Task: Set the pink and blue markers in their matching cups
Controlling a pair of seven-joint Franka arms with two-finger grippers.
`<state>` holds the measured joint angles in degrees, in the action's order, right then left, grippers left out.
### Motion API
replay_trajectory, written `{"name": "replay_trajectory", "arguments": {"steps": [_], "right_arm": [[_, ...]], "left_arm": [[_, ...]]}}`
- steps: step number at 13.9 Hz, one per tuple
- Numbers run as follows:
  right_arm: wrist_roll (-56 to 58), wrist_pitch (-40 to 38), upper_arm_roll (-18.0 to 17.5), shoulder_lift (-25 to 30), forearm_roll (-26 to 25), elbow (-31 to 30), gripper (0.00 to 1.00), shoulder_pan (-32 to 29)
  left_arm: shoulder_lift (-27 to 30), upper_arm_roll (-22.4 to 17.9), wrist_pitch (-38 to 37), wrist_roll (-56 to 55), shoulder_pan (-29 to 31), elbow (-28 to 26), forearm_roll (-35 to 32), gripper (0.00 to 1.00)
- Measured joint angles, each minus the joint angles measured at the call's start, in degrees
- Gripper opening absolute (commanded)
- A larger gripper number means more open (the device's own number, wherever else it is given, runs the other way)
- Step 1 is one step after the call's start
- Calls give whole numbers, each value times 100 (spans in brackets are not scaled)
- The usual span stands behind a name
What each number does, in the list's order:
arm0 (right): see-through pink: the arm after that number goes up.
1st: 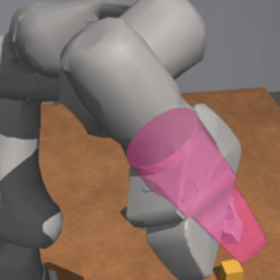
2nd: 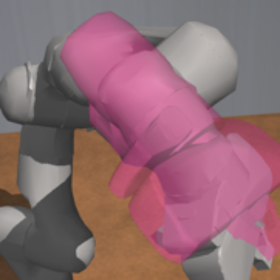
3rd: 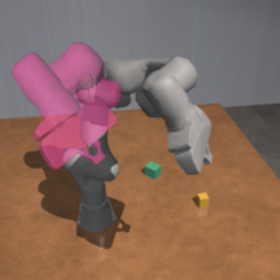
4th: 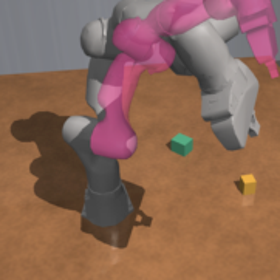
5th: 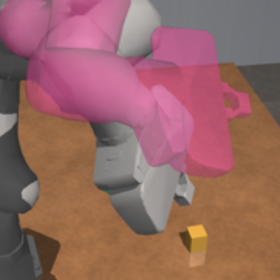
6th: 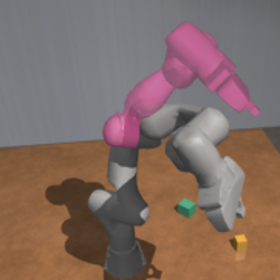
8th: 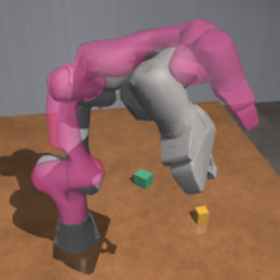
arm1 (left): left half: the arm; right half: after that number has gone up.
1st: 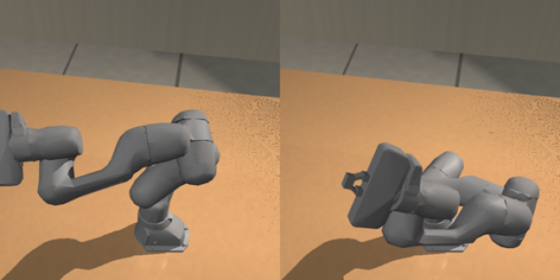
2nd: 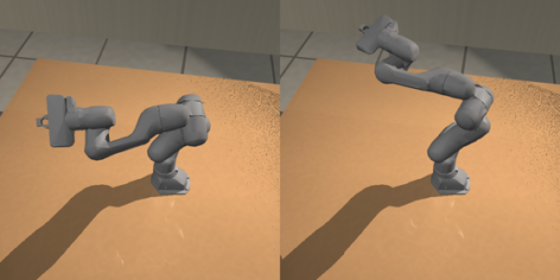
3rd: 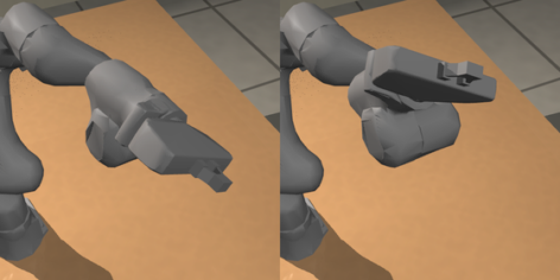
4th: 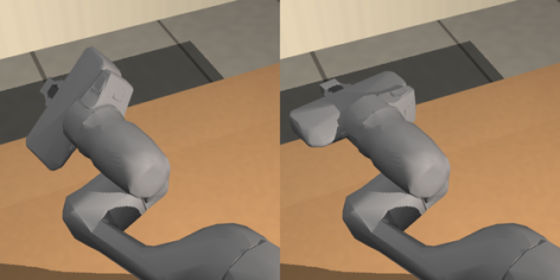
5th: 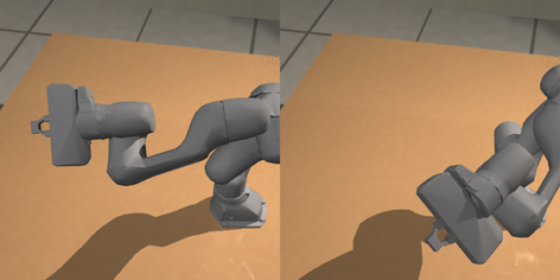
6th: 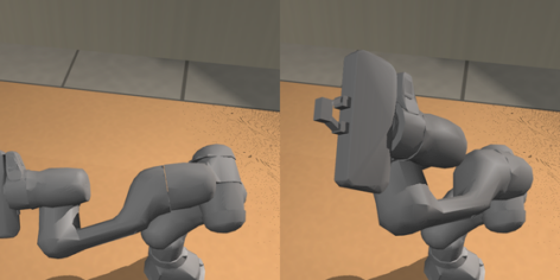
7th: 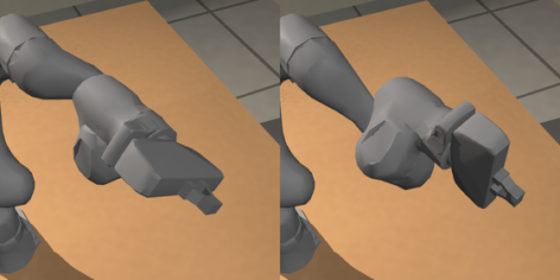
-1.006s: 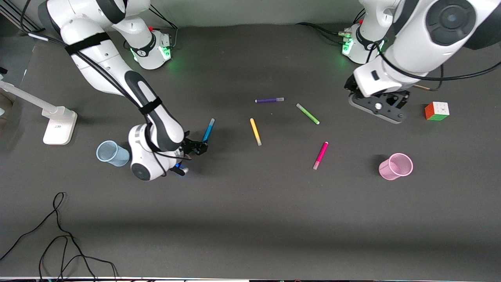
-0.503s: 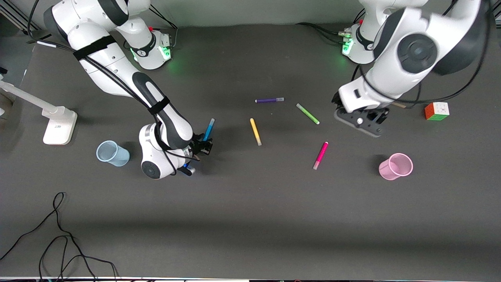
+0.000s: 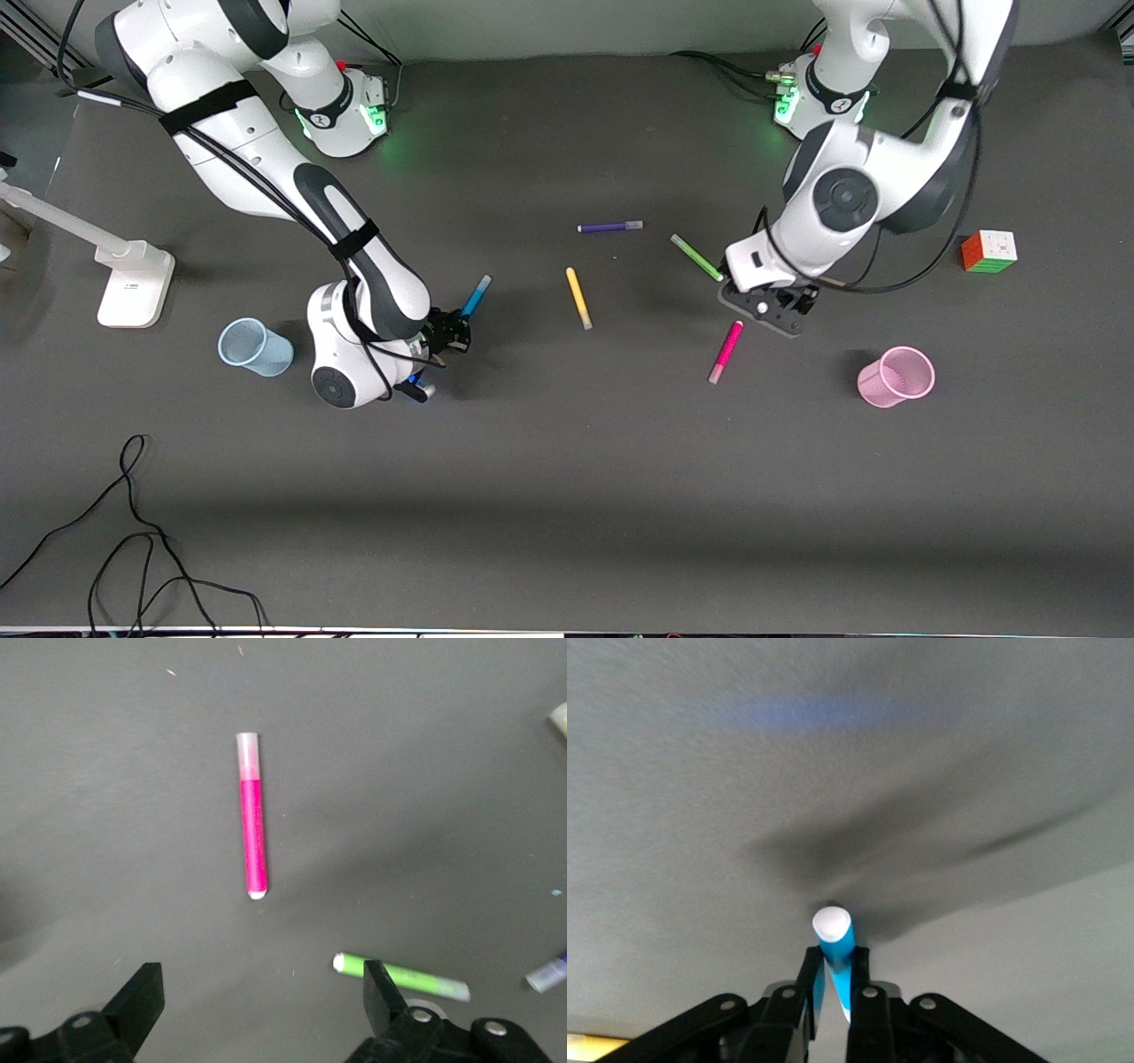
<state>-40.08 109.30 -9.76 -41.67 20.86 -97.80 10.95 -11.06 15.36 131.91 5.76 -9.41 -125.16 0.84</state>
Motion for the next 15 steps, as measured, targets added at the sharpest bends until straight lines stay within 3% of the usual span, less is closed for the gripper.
{"name": "replay_trajectory", "arguments": {"steps": [3, 6, 7, 8, 10, 12, 13, 15], "right_arm": [[0, -566, 113, 592, -581, 117, 0, -13], [1, -789, 287, 1439, -1534, 24, 1, -62], [3, -801, 359, 1661, -1648, -55, 77, -64], [6, -803, 413, 1824, -1645, -146, 99, -71], [6, -518, 430, 1870, -1229, -414, 100, -79], [6, 136, 402, 1673, -577, -812, 100, -66], [15, 395, 377, 1474, -248, -940, 100, -45], [17, 773, 331, 1016, 8, -1010, 100, 37]], "left_arm": [[-631, -10, 592, 0, -1, -15, -108, 100], [-1065, -22, 949, -9, -2, -12, -267, 100], [-1173, -35, 1068, -10, -2, -13, -324, 100], [-1270, -57, 1174, -11, -1, -9, -378, 99], [-1391, -107, 1266, -11, -1, 0, -441, 99], [-1470, -138, 1359, -12, -1, 12, -461, 90], [-1500, -141, 1401, -13, -1, 19, -464, 82], [-1526, -141, 1405, -23, -1, 41, -467, 56]]}}
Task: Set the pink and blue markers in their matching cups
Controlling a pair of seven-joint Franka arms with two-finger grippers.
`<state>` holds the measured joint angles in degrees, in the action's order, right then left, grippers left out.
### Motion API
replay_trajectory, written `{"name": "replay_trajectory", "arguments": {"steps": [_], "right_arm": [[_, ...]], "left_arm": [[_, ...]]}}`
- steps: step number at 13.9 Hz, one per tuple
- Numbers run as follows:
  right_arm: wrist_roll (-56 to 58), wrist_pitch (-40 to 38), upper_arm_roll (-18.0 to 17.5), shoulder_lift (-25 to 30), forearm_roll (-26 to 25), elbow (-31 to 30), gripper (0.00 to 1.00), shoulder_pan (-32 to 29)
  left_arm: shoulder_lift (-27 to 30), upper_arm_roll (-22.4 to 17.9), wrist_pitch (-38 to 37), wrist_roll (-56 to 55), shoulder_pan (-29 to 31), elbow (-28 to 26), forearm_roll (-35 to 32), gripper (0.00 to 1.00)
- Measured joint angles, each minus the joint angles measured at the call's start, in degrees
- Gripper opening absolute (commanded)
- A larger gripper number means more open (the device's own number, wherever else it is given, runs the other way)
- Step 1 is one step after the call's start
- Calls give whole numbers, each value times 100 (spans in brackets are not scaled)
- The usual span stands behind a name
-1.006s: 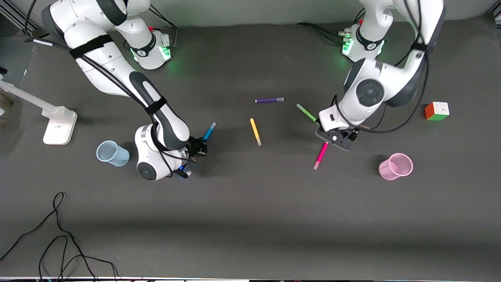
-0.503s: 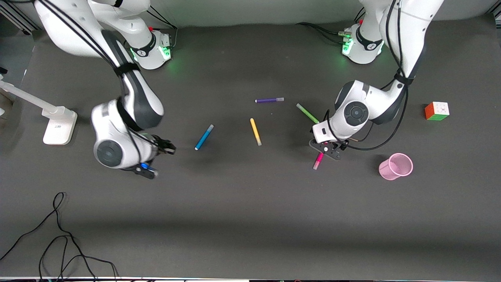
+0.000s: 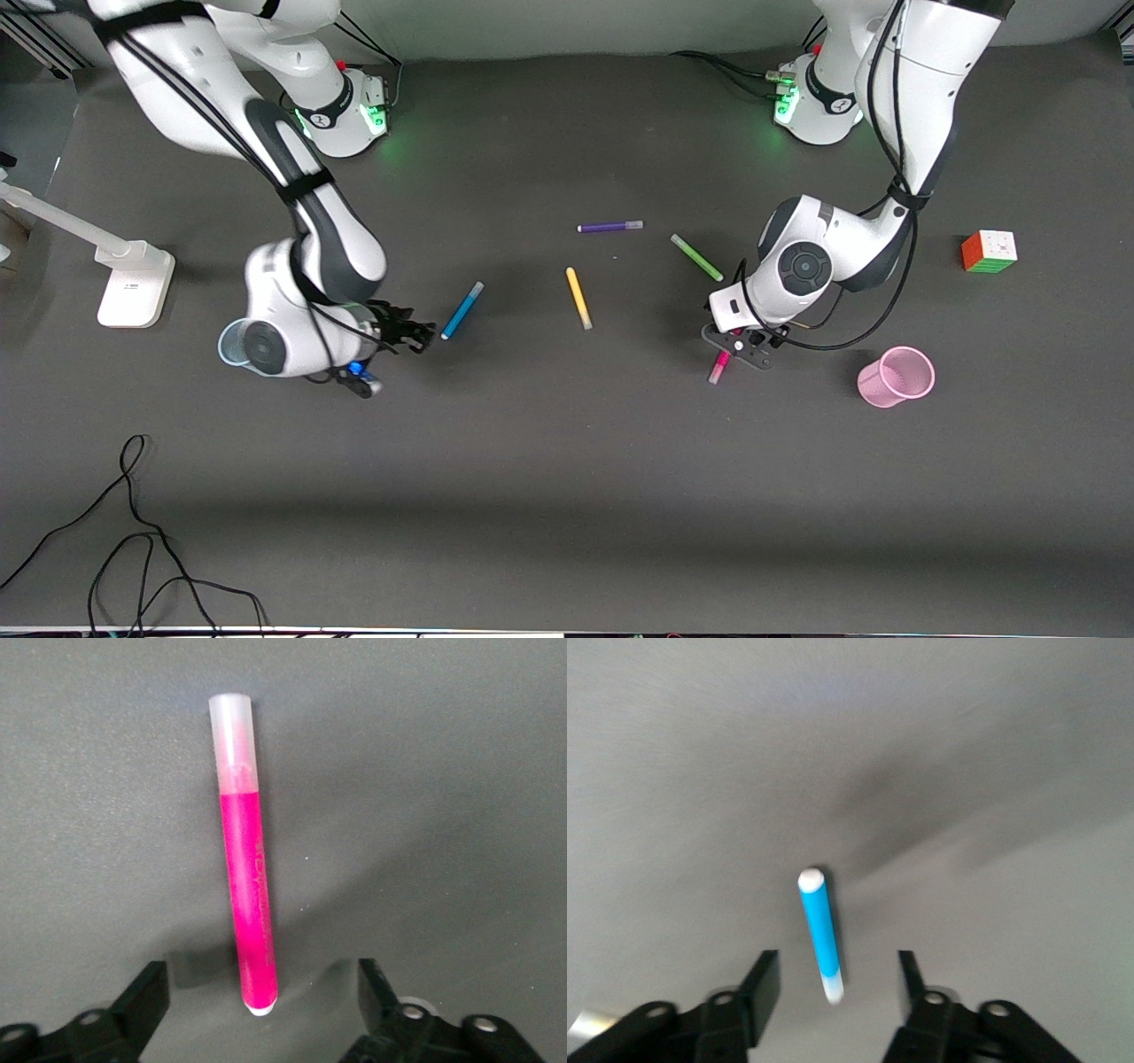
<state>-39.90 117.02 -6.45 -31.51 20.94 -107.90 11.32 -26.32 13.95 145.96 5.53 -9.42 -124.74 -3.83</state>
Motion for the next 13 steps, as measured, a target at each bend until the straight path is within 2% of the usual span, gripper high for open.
{"name": "replay_trajectory", "arguments": {"steps": [2, 3, 4, 5, 6, 7, 8, 11, 13], "right_arm": [[0, 267, -20, -391, 91, 2, 100, 55], [0, 369, -52, -517, 109, 5, 94, 52], [0, 457, -99, -592, 125, 11, 76, 51], [-1, 485, -138, -614, 132, 28, 50, 51], [-4, 489, -161, -611, 136, 58, 28, 51], [-4, 489, -171, -608, 143, 97, 13, 51], [-4, 488, -176, -605, 150, 129, 3, 51], [-4, 482, -188, -596, 154, 163, 0, 51], [-4, 453, -189, -582, 152, 165, 0, 51]], "left_arm": [[-1, -1, 0, -4, 0, 6, -1, 32], [-1, -3, 0, -15, 0, 6, -1, 26], [0, -10, 0, -56, 0, 15, -3, 22], [-1, -16, 0, -103, 0, 28, -4, 19], [-1, -16, 0, -127, 0, 33, -4, 17], [-1, -17, 0, -151, 0, 35, -4, 17], [-1, -17, 0, -169, 0, 38, -5, 17], [13, -30, -38, -245, 8, 151, -5, 14], [119, -41, -548, -346, 40, 418, -3, 14]]}}
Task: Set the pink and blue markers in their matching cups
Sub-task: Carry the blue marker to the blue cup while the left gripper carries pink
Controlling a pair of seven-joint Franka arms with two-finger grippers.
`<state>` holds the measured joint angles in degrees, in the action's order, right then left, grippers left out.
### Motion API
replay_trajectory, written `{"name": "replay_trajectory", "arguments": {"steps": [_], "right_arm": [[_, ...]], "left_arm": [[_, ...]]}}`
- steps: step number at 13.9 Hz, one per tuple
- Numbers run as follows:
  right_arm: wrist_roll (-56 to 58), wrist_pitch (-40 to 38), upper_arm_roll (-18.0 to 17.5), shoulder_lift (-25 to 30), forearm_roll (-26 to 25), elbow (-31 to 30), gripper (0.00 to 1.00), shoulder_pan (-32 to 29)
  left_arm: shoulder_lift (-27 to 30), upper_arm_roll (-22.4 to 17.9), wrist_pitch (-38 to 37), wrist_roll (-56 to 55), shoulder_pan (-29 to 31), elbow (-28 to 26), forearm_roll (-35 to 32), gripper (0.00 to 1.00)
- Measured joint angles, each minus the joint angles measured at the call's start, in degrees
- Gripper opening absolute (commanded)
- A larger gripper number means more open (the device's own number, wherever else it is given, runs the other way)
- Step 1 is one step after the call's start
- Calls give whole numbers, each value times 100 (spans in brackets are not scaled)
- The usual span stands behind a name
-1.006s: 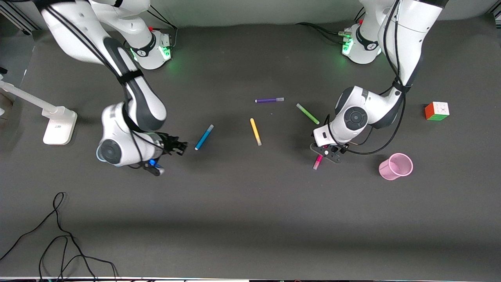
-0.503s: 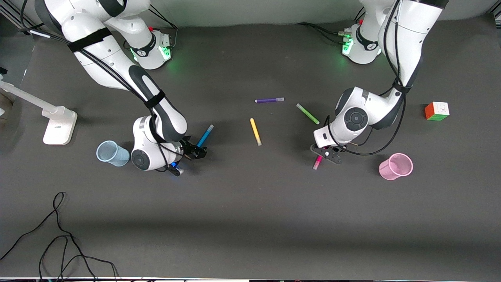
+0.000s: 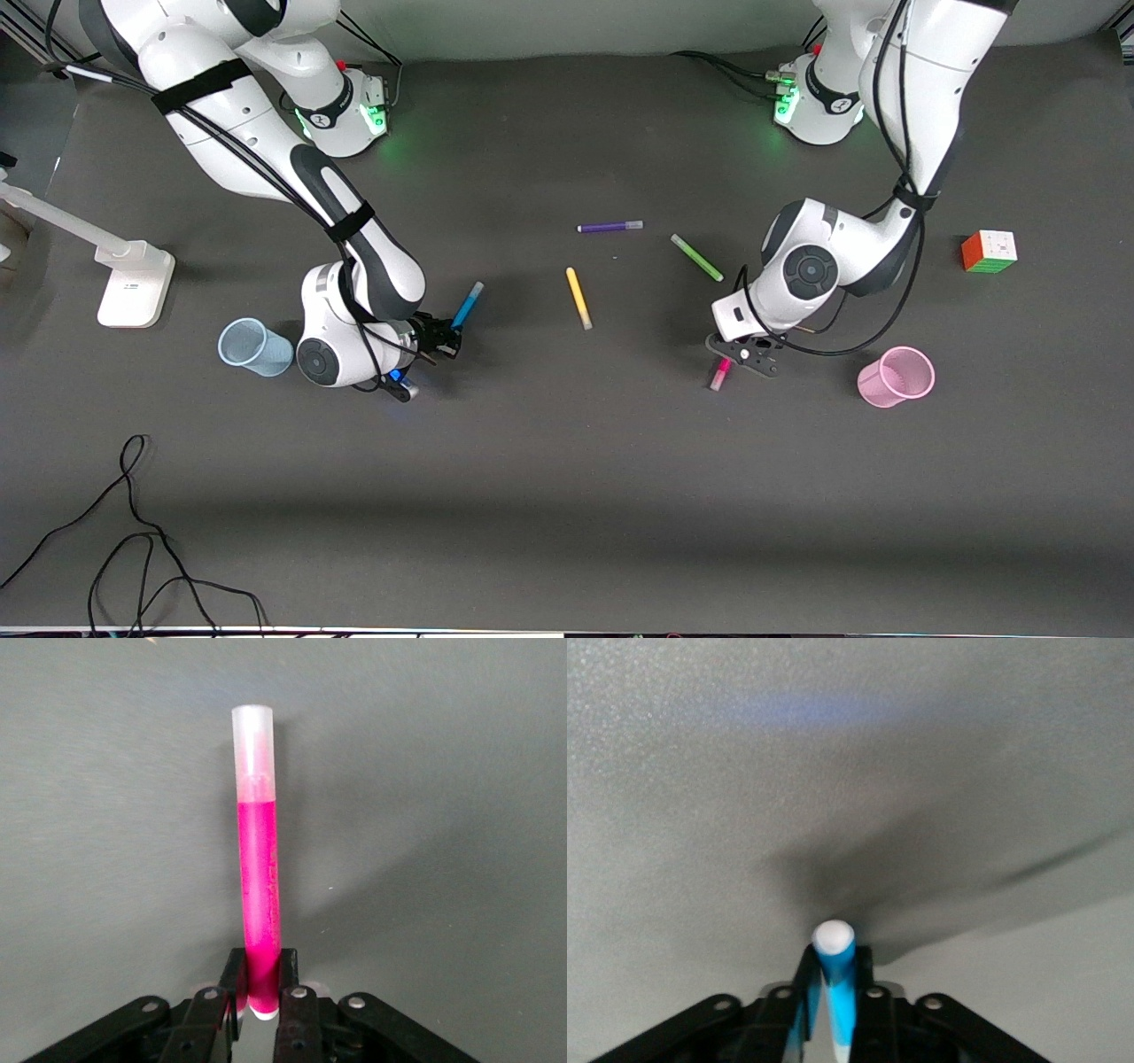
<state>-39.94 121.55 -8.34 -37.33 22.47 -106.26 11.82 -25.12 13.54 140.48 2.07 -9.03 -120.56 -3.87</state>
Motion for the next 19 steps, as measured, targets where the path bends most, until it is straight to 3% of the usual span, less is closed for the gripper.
{"name": "replay_trajectory", "arguments": {"steps": [4, 8, 11, 13, 16, 19], "right_arm": [[3, -457, 135, 424, -231, 65, 0, -15], [463, -944, 696, 1490, -1113, 51, 0, -59], [1523, -764, 1255, 2250, -1934, -185, 0, -75], [2443, -225, 1687, 2817, -2466, -640, 0, -83], [3853, 1413, 2528, 3594, -2948, -1874, 0, -96], [4283, 2877, 2781, 3697, -2981, -2822, 0, -105]], "left_arm": [[616, -10, -2171, -78, 297, 958, 145, 14], [1185, -47, -3804, -181, 925, 1597, 334, 14], [1384, -76, -4393, -199, 1600, 1832, 328, 14], [1422, -83, -4620, -188, 2031, 1957, 310, 14], [1402, -86, -4840, -183, 2368, 2052, 113, 14], [1174, -58, -5198, -193, 2374, 2177, -75, 14]]}}
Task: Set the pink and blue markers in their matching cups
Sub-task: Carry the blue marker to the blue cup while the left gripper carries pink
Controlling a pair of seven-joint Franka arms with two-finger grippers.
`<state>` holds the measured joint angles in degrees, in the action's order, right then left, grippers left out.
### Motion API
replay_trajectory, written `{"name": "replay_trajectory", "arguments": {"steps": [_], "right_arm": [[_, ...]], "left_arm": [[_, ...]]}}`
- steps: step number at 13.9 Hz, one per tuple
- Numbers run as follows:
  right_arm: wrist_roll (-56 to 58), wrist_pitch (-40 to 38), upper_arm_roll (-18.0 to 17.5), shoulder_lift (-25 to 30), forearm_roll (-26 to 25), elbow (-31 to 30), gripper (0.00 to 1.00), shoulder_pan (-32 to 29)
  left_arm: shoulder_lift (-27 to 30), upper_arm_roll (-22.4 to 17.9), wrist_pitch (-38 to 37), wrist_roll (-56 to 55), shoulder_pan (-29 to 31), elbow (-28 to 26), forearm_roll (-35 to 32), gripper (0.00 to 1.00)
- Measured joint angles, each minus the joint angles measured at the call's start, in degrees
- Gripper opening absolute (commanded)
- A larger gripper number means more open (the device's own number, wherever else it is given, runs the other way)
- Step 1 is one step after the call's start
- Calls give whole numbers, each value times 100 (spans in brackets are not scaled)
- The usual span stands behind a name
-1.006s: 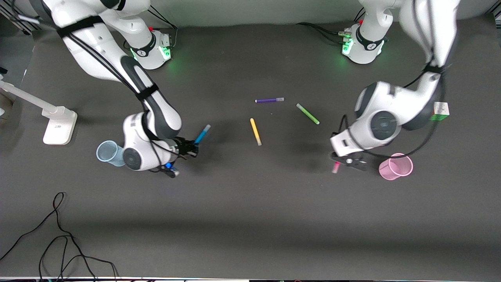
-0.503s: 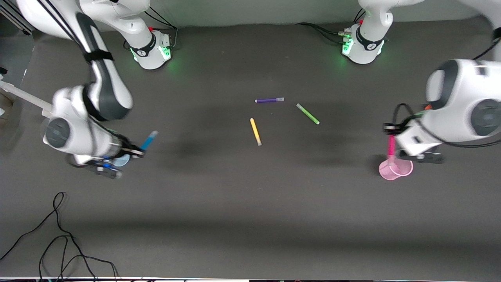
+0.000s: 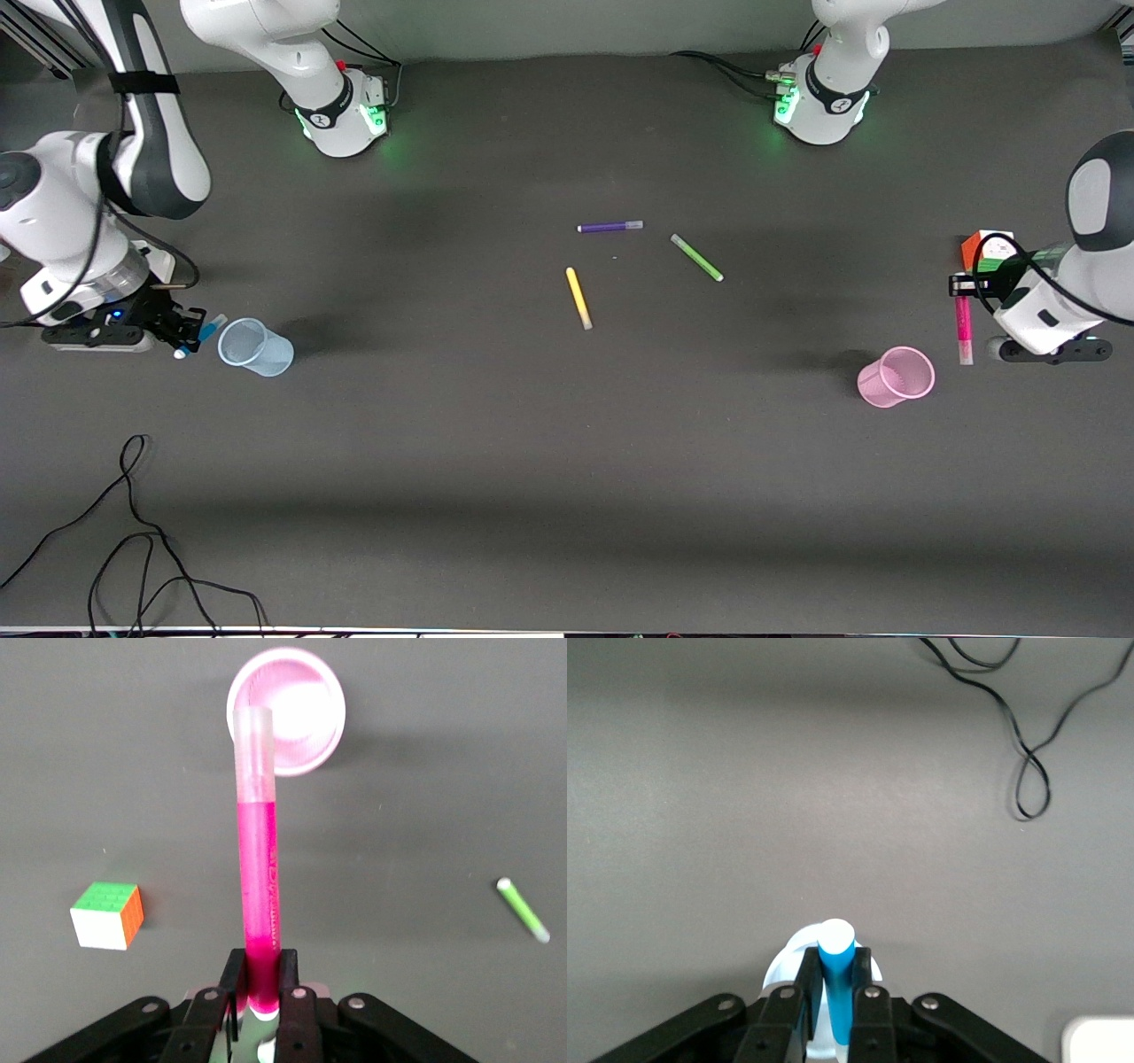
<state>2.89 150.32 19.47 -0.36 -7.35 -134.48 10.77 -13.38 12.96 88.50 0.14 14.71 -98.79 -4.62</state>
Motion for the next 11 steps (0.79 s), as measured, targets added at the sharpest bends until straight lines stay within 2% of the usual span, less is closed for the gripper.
{"name": "replay_trajectory", "arguments": {"steps": [2, 4, 5, 6, 11], "right_arm": [[0, 495, -25, -104, -19, -268, 0, 46], [0, 652, -36, -209, -21, -280, 0, 63], [0, 764, -35, -253, -22, -279, 41, 62], [0, 856, -35, -303, -22, -279, 98, 62], [0, 924, -35, -401, -22, -263, 100, 62]], "left_arm": [[-411, 14, -531, -1, -7, 393, -42, 14], [-942, 33, -994, -1, -24, 880, -109, 14], [-1220, 42, -1168, -2, -38, 1104, -127, 14], [-1475, 48, -1274, -3, -58, 1286, -137, 14], [-2274, 66, -1428, -7, -205, 1803, -309, 14]]}}
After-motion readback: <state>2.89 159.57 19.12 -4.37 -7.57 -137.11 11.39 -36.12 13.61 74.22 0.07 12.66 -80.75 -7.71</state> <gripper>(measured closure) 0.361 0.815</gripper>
